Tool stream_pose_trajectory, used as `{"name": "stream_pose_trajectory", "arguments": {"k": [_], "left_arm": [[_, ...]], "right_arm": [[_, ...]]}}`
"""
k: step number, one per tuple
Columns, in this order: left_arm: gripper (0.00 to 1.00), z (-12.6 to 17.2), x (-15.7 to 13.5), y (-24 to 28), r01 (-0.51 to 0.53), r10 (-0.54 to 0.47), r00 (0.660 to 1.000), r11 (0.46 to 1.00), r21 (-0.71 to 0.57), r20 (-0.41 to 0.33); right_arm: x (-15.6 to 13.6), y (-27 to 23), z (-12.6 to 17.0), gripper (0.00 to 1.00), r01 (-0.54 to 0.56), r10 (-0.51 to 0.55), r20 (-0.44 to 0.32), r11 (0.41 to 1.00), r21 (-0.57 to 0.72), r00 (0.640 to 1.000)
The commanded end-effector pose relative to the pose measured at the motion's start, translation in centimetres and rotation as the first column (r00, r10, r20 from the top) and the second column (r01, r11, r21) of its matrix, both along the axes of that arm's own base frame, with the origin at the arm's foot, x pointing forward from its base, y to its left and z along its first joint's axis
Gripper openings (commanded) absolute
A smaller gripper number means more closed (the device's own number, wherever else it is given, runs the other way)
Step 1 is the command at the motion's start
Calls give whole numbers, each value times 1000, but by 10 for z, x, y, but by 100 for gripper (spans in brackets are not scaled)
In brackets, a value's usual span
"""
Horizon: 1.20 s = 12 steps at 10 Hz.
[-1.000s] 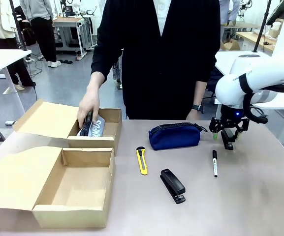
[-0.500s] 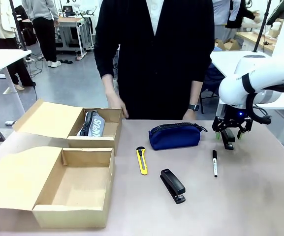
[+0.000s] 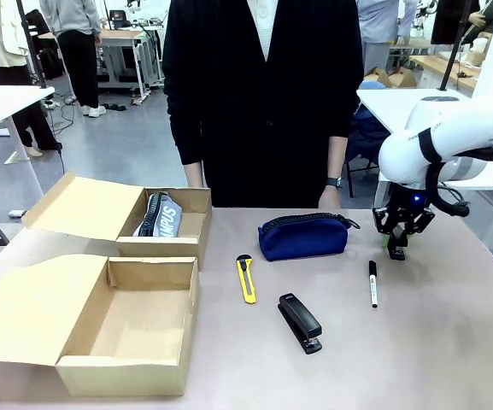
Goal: Place items inside the box.
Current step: Pick up a Pencil pouch or Stapler and place it inside the Mailer Box closest to the robot.
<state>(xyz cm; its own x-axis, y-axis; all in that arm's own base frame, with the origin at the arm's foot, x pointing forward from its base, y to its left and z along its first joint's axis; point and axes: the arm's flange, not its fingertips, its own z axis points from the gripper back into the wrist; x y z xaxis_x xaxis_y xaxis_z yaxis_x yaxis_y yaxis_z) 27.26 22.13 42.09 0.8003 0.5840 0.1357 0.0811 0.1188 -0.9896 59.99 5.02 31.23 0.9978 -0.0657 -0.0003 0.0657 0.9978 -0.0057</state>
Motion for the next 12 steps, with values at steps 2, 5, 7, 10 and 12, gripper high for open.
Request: {"name": "stream_pose_trajectory", "arguments": {"k": [2,5,7,10,12], "left_arm": [[100,0,-3,-1,7,-7,1000,1000,5,22],[100,0,-3,-1,7,-7,1000,1000,5,22],[100,0,-3,-1,7,-7,1000,1000,5,22],[100,0,-3,-1,7,-7,1000,1000,5,22],[100,0,-3,-1,7,-7,1000,1000,5,22]], "right_arm": [[-2,3,-3,0,8,-8,-5,1000,5,1000],[-4,3,-2,0,2,-2,-7,1000,6,1000],[-10,2,6,0,-6,6,3,1000,7,1000],[-40,-12,39,0,-68,67,32,997,40,997],[-115,-36,95,0,-327,326,16,942,73,945]]}}
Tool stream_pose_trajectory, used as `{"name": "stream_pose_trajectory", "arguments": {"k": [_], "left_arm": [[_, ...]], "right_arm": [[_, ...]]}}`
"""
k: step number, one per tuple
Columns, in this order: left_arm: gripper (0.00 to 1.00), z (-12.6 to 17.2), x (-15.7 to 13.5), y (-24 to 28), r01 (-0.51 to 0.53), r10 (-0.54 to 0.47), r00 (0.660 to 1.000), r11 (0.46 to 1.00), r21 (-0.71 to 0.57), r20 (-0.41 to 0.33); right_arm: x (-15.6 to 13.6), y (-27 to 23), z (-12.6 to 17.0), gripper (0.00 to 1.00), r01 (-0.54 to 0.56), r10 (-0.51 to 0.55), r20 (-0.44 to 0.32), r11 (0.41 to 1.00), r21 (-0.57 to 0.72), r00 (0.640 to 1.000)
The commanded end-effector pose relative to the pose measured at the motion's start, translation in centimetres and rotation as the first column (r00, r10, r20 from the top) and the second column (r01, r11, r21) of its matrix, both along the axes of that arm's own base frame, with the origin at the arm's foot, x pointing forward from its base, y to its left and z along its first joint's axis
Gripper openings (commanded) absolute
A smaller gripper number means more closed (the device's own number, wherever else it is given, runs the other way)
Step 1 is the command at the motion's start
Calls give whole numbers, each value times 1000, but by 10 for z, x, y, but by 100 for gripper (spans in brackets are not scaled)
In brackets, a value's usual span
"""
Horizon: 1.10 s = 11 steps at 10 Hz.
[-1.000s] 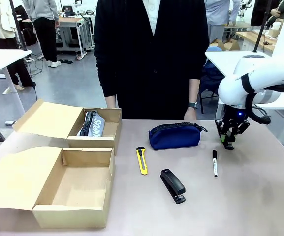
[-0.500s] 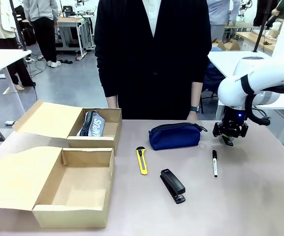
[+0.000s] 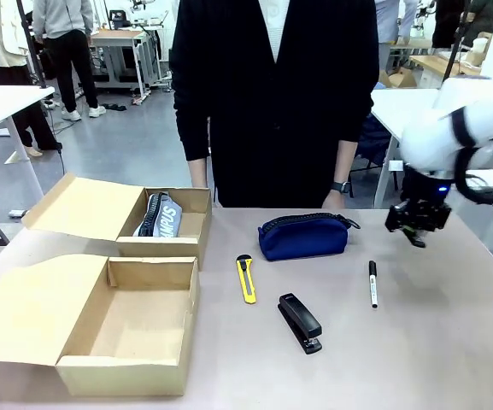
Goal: Place items inside the box.
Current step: Pick up a Pencil pouch or Stapler and place it inside the Mailer Box closest to the robot.
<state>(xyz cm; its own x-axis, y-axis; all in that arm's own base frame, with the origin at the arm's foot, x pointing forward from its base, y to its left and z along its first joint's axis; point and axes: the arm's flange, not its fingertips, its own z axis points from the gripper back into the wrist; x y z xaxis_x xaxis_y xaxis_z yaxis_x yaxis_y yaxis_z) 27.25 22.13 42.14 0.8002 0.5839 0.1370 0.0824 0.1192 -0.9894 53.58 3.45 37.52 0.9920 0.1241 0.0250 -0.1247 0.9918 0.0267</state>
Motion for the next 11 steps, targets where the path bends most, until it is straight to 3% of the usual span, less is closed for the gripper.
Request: {"name": "stream_pose_trajectory", "arguments": {"k": [1,2,3,4,5,6,7,8,10,11], "left_arm": [[100,-1,-3,-1,7,-7,1000,1000,5,21],[100,-1,-3,-1,7,-7,1000,1000,5,21],[100,-1,-3,-1,7,-7,1000,1000,5,21],[100,-1,-3,-1,7,-7,1000,1000,5,21],[100,-1,-3,-1,7,-7,1000,1000,5,21],[100,-1,-3,-1,7,-7,1000,1000,5,21],[100,-1,-3,-1,7,-7,1000,1000,5,21],[100,-1,-3,-1,7,-7,1000,1000,5,21],[100,-1,-3,-1,7,-7,1000,1000,5,21],[100,-1,-3,-1,7,-7,1000,1000,5,21]], "right_arm": [[-94,-28,50,0,-248,249,-34,968,38,968],[-144,-35,62,0,-372,372,7,928,22,928],[-190,-41,62,0,-498,500,65,866,-46,864],[-216,-47,58,0,-672,677,101,736,-81,729],[-214,-64,56,0,-857,852,143,513,-44,503],[-183,-36,53,0,-522,523,11,852,-37,852],[-183,-36,53,0,-522,523,11,852,-37,852],[-201,-49,69,0,-655,658,55,753,-55,751],[-175,21,69,0,-733,732,63,680,-1,678],[-171,65,73,0,-751,749,76,660,9,658]]}}
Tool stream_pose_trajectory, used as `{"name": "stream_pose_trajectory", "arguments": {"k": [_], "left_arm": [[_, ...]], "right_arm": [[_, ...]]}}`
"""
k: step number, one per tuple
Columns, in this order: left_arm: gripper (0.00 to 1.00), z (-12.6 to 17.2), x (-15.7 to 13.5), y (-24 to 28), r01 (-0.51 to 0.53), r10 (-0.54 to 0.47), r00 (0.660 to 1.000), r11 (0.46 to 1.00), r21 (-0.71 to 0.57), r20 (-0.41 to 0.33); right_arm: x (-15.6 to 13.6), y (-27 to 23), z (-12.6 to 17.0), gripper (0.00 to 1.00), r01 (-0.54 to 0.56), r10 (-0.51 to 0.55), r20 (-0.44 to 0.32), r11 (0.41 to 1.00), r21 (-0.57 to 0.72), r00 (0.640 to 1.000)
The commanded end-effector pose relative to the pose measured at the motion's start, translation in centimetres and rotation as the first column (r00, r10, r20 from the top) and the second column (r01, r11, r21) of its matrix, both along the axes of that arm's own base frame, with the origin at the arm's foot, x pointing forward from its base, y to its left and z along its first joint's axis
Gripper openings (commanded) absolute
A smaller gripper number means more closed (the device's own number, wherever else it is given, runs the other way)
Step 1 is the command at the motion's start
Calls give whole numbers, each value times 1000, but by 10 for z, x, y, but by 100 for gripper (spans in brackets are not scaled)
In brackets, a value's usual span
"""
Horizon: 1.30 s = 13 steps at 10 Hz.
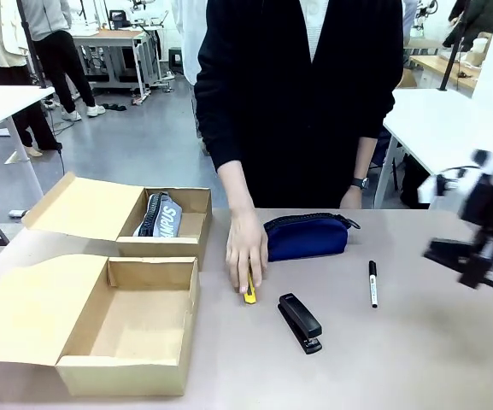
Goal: Place items inside the box.
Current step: Pick up a Pencil pouch or Stapler and place it inside the Mailer Box closest to the robot.
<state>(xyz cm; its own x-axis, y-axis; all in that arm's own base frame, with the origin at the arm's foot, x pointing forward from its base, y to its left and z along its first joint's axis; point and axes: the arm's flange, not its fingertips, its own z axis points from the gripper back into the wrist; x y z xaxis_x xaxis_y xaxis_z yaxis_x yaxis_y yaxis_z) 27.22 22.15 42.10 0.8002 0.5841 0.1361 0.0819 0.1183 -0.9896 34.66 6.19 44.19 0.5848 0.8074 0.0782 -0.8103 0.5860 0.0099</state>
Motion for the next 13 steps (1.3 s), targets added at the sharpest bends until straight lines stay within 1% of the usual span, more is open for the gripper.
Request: {"name": "stream_pose_trajectory", "arguments": {"k": [1,2,3,4,5,6,7,8,9,10,11,12,13], "left_arm": [[100,0,-2,-2,7,-7,1000,1000,6,21],[100,0,-2,-2,7,-7,1000,1000,6,21],[100,0,-2,-2,7,-7,1000,1000,6,21],[100,0,-2,-2,7,-7,1000,1000,6,21],[100,0,-2,-2,7,-7,1000,1000,6,21],[100,0,-2,-2,7,-7,1000,1000,6,21],[100,0,-2,-2,7,-7,1000,1000,6,21],[100,0,-2,-2,7,-7,1000,1000,6,21],[100,0,-2,-2,7,-7,1000,1000,6,21],[100,0,-2,-2,7,-7,1000,1000,6,21],[100,0,-2,-2,7,-7,1000,1000,6,21],[100,0,-2,-2,7,-7,1000,1000,6,21],[100,0,-2,-2,7,-7,1000,1000,6,21]], "right_arm": [[18,69,7,0,-44,45,-30,999,29,999],[20,74,6,0,-54,54,-21,998,-9,998],[28,48,9,0,18,-18,-43,1000,-4,999],[25,10,9,0,124,-124,-59,992,-1,990],[16,-15,10,0,168,-165,-58,984,60,985],[8,-22,11,0,193,-189,-40,975,109,981],[4,-12,8,0,127,-125,-28,990,59,992],[8,7,6,0,112,-111,-33,993,25,993],[14,31,6,0,83,-82,-45,996,33,996],[15,64,7,0,96,-92,-75,994,56,993],[12,106,8,0,114,-102,-96,985,128,990],[3,154,4,0,144,-125,-108,970,198,986],[-10,188,1,0,118,-91,-126,967,227,988]]}}
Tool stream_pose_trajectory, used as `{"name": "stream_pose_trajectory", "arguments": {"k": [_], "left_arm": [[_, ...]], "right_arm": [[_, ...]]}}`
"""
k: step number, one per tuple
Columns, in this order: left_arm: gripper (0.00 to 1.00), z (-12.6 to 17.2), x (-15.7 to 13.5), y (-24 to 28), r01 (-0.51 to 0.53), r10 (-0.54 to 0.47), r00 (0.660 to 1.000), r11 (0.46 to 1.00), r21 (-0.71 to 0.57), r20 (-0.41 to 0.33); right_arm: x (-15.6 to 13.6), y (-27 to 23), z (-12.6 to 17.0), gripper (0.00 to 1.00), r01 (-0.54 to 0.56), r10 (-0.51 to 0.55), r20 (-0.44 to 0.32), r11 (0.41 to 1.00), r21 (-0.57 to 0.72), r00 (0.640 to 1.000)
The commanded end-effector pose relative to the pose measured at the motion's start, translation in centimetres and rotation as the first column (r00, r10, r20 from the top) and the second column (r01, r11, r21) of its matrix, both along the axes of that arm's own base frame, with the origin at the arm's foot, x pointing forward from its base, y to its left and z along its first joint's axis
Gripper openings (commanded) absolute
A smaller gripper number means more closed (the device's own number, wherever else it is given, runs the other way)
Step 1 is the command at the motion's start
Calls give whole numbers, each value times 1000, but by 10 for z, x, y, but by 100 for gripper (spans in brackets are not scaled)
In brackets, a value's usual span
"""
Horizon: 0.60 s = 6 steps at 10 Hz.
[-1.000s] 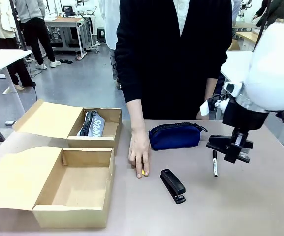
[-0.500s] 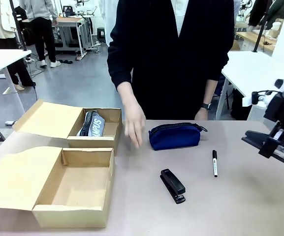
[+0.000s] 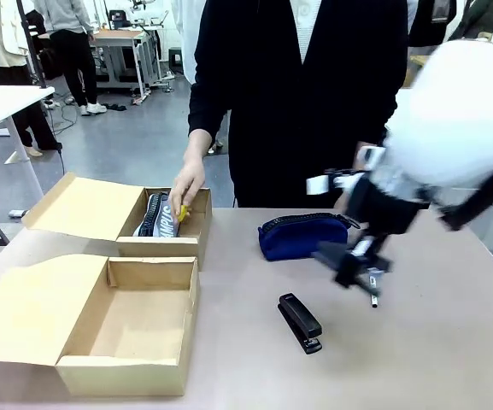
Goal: Place items inside the box.
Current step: Pick up a Pencil pouch or Stapler and place it inside the Mailer Box closest to the robot.
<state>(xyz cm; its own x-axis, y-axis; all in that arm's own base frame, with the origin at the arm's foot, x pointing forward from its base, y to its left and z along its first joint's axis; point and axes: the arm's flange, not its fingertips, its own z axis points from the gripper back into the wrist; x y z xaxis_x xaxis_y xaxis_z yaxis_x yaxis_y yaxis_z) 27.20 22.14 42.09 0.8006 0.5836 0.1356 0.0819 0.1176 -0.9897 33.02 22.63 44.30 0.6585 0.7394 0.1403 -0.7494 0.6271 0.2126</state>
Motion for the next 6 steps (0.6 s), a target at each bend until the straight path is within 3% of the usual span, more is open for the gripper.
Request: {"name": "stream_pose_trajectory", "arguments": {"k": [1,2,3,4,6], "left_arm": [[100,0,-2,-1,6,-7,1000,1000,6,22],[100,0,-2,-1,6,-7,1000,1000,6,22],[100,0,-2,-1,6,-7,1000,1000,6,22],[100,0,-2,-1,6,-7,1000,1000,6,22],[100,0,-2,-1,6,-7,1000,1000,6,22]], "right_arm": [[-6,51,-3,0,13,-15,19,997,82,1000],[-19,75,-10,0,84,-85,21,995,56,996],[-30,76,-16,0,-134,124,-146,989,-60,981],[-21,65,-5,0,13,-12,-1,998,62,1000],[-21,65,-5,0,13,-12,-1,998,62,1000]]}}
